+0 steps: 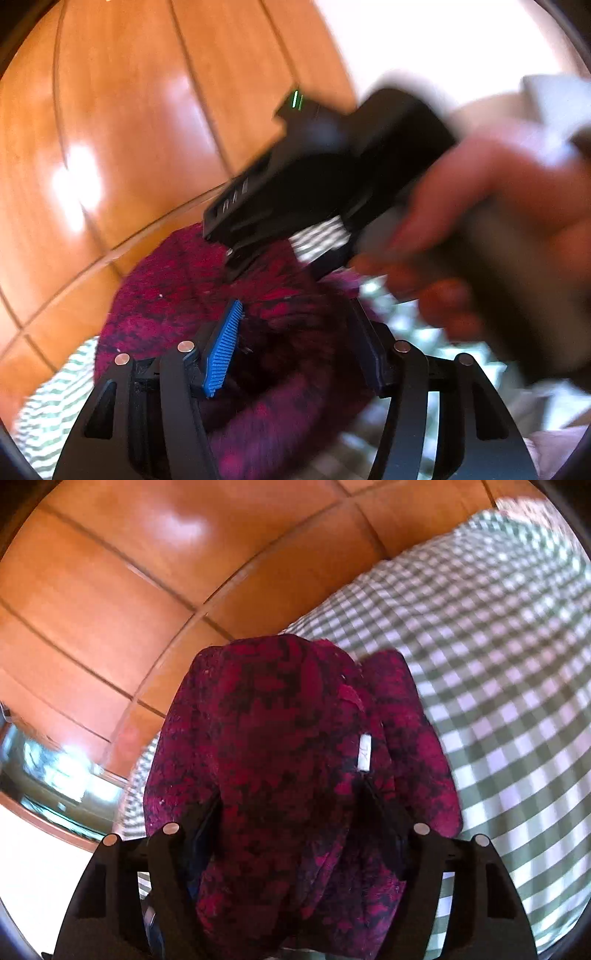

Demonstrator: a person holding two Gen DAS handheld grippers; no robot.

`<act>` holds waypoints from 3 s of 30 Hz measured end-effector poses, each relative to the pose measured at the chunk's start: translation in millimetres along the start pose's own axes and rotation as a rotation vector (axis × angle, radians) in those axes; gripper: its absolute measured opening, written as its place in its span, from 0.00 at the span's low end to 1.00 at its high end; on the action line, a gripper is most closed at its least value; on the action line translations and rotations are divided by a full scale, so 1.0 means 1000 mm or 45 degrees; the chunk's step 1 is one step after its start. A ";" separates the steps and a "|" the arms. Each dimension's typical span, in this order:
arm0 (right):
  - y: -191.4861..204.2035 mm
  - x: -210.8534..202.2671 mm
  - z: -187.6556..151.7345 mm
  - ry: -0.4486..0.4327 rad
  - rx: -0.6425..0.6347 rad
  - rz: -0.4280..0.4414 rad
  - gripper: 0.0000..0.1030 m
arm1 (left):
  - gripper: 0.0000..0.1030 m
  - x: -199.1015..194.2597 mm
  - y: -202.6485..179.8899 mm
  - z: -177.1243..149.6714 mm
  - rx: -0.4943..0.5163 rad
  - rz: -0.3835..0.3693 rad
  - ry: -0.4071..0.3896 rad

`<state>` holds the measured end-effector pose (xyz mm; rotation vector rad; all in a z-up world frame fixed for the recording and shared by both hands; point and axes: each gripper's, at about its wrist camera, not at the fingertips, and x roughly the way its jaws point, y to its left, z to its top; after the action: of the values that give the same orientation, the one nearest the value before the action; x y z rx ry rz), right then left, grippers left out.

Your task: Fold small clothes

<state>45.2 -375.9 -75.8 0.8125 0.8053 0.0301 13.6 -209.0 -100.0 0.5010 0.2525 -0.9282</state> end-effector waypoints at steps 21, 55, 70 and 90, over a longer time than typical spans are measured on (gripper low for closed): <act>0.001 -0.007 -0.010 0.022 0.016 0.092 0.71 | 0.57 -0.014 0.160 -0.073 -0.842 0.021 0.160; 0.010 -0.049 -0.008 -0.352 -0.192 -0.276 0.85 | 0.78 0.046 0.076 -0.023 -0.345 0.243 0.179; 0.006 -0.011 -0.031 -0.196 -0.364 -0.580 0.83 | 0.80 0.001 0.085 -0.023 -0.419 0.140 -0.009; -0.054 0.005 -0.026 -0.149 -0.088 -0.267 0.97 | 0.89 0.126 0.131 -0.002 -0.361 0.213 0.409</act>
<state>17.7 -395.5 -125.3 0.6554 0.7711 -0.1739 193.7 -231.2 -114.8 0.3992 0.6150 -0.6331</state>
